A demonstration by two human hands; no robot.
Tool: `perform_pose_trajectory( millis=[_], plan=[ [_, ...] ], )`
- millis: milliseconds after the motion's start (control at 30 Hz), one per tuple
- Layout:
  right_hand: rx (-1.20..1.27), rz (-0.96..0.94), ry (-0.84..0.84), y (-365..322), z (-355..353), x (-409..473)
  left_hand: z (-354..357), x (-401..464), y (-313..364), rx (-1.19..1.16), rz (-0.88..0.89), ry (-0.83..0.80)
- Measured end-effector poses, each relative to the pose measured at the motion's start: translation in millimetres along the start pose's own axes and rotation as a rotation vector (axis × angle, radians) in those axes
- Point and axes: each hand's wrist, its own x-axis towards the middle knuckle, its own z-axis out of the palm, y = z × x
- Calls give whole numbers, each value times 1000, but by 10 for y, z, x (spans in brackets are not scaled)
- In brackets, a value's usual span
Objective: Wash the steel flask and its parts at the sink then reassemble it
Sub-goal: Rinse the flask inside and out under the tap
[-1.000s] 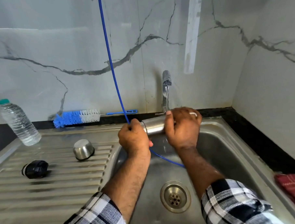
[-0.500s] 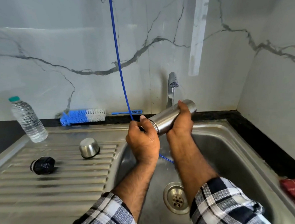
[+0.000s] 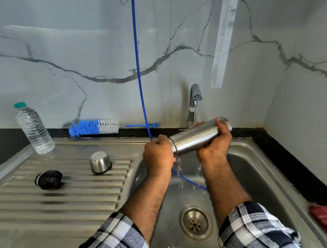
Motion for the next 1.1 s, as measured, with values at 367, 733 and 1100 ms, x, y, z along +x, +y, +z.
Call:
perform_pose_trajectory(
  millis=[367,733,1100],
  plan=[
    [-107,63,175,339,174,-115,-72,-39,-35,344,987,314],
    [-135,12,-6,140,124,-113,-78,123,-10,-192,-353,-169],
    [-165,-56,392,-147,-17,137,-145,122,-197,384,995,106]
  ],
)
